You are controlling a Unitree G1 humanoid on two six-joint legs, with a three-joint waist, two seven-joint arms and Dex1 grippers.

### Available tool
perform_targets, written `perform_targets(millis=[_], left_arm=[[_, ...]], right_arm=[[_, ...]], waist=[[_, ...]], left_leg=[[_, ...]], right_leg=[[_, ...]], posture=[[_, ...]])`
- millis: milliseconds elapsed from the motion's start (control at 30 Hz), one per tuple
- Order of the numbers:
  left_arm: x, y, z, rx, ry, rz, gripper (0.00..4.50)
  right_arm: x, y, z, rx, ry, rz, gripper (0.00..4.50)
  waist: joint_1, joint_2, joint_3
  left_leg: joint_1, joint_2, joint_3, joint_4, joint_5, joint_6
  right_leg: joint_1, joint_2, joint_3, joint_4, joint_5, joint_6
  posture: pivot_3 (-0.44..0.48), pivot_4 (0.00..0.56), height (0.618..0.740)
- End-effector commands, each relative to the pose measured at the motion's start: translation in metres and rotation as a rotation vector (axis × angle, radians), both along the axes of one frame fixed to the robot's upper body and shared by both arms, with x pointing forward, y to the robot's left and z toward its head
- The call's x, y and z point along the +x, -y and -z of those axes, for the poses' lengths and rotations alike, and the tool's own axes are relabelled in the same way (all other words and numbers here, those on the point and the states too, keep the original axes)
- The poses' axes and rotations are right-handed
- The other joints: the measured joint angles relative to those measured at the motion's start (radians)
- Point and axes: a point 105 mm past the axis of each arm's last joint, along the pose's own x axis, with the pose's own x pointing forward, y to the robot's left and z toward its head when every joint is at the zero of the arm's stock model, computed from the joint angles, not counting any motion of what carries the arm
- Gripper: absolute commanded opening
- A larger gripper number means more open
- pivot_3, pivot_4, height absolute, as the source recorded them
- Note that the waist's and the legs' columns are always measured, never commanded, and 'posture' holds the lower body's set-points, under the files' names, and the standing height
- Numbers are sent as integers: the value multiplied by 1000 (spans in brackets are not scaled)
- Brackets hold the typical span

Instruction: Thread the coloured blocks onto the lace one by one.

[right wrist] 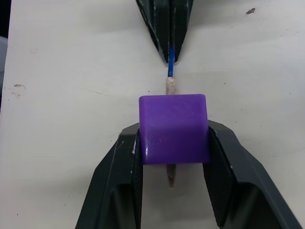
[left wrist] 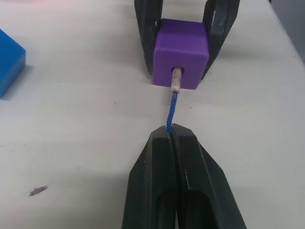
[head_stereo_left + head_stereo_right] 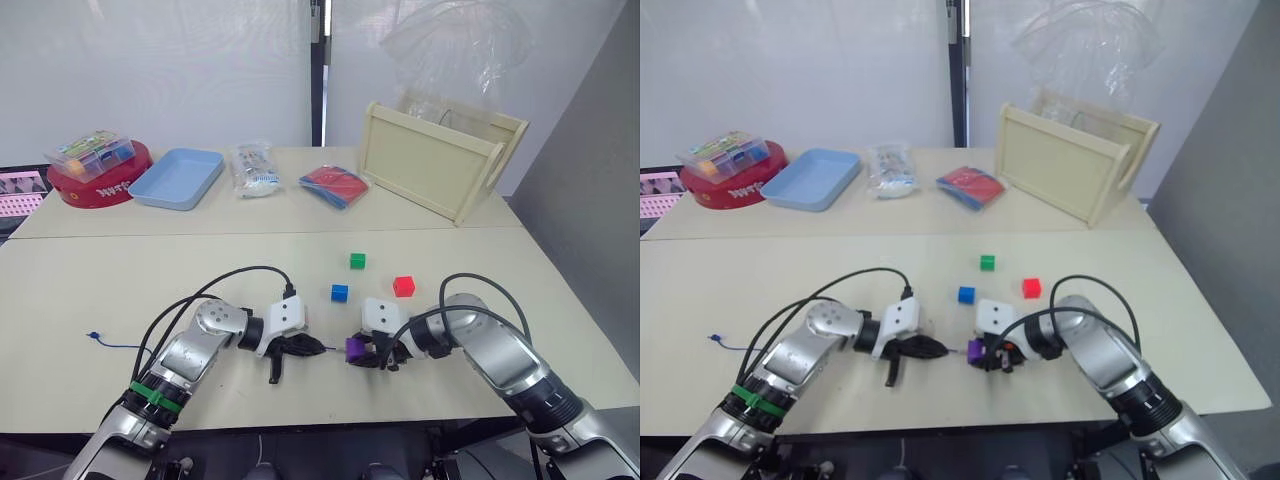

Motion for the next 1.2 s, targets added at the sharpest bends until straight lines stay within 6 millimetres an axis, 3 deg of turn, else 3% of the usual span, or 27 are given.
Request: perform_targets(millis=[33, 300, 767, 1167, 1200], left_arm=[[-8, 18, -8, -65, -17, 41, 0], [-4, 39, -15, -107, 12, 42, 0], [-1, 33, -22, -116, 28, 19, 0], [-2, 25, -27, -108, 2, 35, 3820], [-1, 25, -24, -94, 8, 32, 4177]], right_arm=[[-6, -4, 1, 3, -11, -21, 1182], [-9, -8, 2, 2, -15, -27, 1182], [-12, -11, 1, 18, -27, -29, 1182], [-14, -8, -7, 38, -27, -6, 1182], [-13, -8, -10, 48, -16, 3, 1682]], waist=[[1, 0, 0], [2, 0, 0], [4, 0, 0], [2, 0, 0], [2, 0, 0]], left_leg=[[0, 0, 0, 0, 0, 0], [0, 0, 0, 0, 0, 0], [0, 0, 0, 1, 0, 0], [0, 0, 0, 1, 0, 0], [0, 0, 0, 1, 0, 0]], right_leg=[[0, 0, 0, 0, 0, 0], [0, 0, 0, 0, 0, 0], [0, 0, 0, 0, 0, 0], [0, 0, 0, 0, 0, 0], [0, 0, 0, 0, 0, 0]], posture=[[0, 150, 740], [0, 150, 740], [0, 150, 740], [0, 150, 740], [0, 150, 740]])
